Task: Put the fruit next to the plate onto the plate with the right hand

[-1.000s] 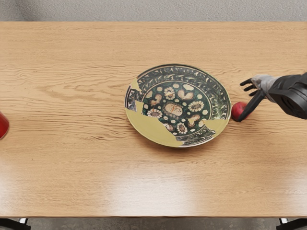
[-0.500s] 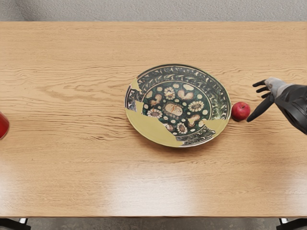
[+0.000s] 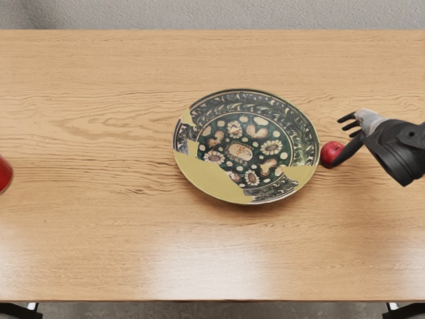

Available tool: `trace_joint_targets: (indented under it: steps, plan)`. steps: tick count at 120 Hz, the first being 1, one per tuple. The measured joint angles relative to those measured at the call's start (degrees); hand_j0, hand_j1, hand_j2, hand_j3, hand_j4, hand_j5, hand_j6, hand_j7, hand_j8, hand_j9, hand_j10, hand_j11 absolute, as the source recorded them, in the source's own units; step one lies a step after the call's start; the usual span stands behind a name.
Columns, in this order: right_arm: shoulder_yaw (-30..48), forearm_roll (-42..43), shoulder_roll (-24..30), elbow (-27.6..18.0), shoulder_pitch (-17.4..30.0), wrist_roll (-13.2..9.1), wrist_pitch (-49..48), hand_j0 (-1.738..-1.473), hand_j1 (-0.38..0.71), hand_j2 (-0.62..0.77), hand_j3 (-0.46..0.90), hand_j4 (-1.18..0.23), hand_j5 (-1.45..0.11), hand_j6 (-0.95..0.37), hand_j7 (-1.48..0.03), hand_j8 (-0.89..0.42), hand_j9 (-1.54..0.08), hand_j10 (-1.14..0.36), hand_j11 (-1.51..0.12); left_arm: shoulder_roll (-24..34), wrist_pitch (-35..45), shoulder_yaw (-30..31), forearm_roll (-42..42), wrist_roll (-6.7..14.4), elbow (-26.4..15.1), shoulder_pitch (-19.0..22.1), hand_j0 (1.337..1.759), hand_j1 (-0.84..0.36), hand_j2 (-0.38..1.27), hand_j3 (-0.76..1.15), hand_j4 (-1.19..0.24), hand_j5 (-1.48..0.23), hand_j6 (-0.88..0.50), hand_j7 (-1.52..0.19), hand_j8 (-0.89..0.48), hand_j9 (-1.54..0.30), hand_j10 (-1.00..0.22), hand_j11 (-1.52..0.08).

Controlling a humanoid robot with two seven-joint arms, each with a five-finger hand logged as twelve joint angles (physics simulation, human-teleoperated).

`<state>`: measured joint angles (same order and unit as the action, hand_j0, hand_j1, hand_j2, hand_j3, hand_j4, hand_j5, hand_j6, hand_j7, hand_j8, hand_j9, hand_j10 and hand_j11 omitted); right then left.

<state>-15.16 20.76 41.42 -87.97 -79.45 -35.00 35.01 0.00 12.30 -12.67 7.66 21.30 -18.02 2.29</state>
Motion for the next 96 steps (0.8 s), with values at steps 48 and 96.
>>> trace_joint_targets:
  steps: [48,96]
  plan:
    - [0.1,0.0,-3.9,5.2,2.1,0.0,0.0,-1.658,-0.06,-0.05,0.0,-0.24,-0.31,-0.24,-0.31,-0.24,-0.31,-0.24,-0.31,0.0,0.0,0.0,0.0,0.0,0.0,0.1,1.658,0.34,0.0,0.0,-0.01,-0.01,-0.01,-0.01,-0.01,-0.01,-0.01,-0.01]
    - [0.1,0.0,-6.6,8.7,4.1,0.0,0.0,-1.658,-0.07,-0.04,0.0,-0.23,-0.3,-0.23,-0.3,-0.23,-0.3,-0.23,-0.3,0.0,0.0,0.0,0.0,0.0,0.0,0.0,1.658,0.34,0.0,0.0,-0.01,-0.01,-0.01,-0.01,-0.01,-0.01,-0.01,-0.01]
